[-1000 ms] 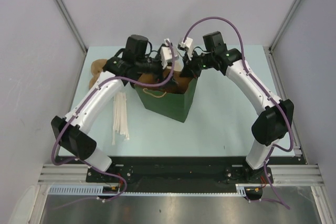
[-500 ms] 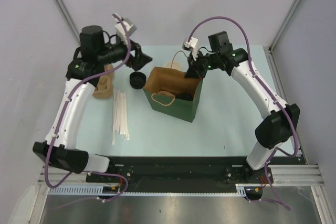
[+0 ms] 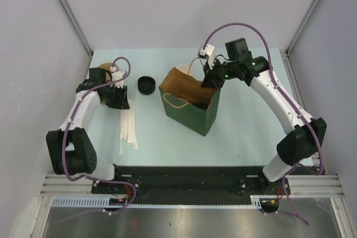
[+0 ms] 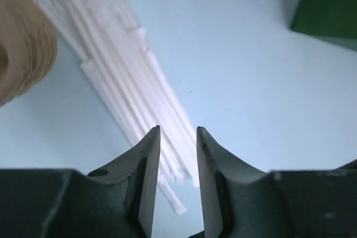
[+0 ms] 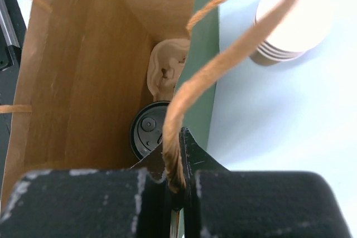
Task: Pack the takeout coffee
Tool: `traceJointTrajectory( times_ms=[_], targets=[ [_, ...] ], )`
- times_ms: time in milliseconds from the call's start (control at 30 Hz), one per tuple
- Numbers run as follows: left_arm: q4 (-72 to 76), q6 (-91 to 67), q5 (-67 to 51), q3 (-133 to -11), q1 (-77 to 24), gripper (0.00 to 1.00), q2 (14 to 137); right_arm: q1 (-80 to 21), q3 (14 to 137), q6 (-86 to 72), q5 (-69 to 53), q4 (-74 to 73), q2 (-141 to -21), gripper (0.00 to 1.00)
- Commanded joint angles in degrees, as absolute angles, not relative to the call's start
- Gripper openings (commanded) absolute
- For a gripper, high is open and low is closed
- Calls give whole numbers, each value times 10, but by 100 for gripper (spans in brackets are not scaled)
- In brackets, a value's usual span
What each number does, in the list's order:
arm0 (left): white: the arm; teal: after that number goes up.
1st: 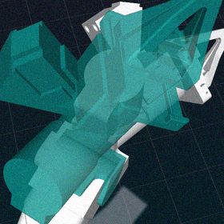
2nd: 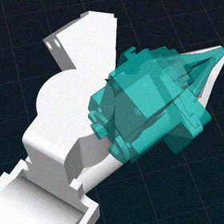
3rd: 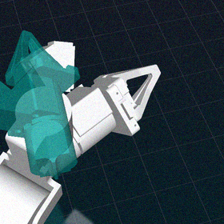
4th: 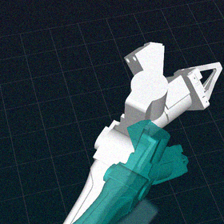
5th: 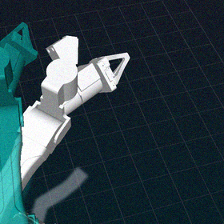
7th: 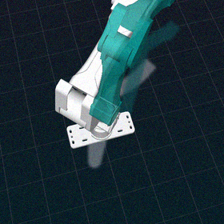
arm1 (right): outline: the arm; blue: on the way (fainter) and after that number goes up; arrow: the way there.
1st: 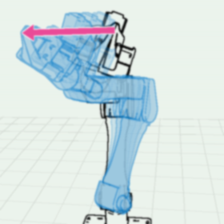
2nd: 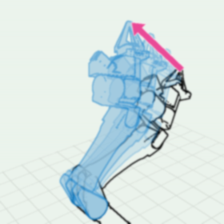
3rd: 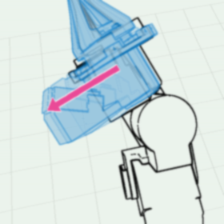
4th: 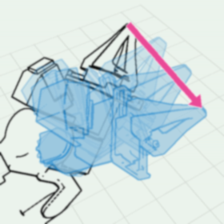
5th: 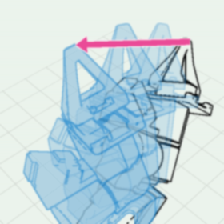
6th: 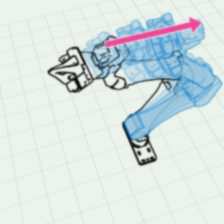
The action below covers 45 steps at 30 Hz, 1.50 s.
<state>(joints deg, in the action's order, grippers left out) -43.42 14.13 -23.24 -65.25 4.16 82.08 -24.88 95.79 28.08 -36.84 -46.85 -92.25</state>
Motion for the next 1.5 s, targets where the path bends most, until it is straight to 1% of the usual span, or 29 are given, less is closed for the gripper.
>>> traceJointTrajectory(
  times_ms=[0, 100, 233, 300, 500, 1033, 1100, 1133, 1200, 1267, 1300, 1467],
  targets=[
    [-425, 174, -185, -629, 77, 31, 848, -247, 948, 269, -355, -461, -893, 0],
    [-423, 182, -185, -625, 90, 26, 879, -246, 944, 272, -352, -461, -890, 0],
    [-398, 172, -192, -627, 90, 25, 898, -246, 944, 273, -345, -461, -891, 0],
    [-390, 161, -178, -628, 90, 25, 918, -246, 945, 273, -345, -461, -892, 0],
    [-359, 140, -156, -627, 90, 21, 954, -246, 948, 272, -343, -461, -896, 0],
    [-336, 141, -136, -621, 90, 20, 1005, -247, 953, 270, -338, -460, -904, 0],
    [-339, 143, -137, -621, 90, 18, 1005, -247, 952, 270, -338, -459, -905, 0],
    [-341, 144, -137, -623, 90, 14, 1003, -248, 953, 270, -338, -459, -905, 0],
    [-351, 144, -141, -627, 90, 10, 993, -247, 953, 269, -337, -459, -906, 0],
    [-361, 144, -142, -633, 90, 2, 977, -248, 953, 270, -337, -458, -906, 0],
    [-367, 144, -142, -634, 90, 0, 970, -248, 953, 270, -337, -459, -905, 0],
    [-391, 148, -147, -645, 90, 0, 938, -248, 953, 272, -338, -462, -903, 0]
  ],
)
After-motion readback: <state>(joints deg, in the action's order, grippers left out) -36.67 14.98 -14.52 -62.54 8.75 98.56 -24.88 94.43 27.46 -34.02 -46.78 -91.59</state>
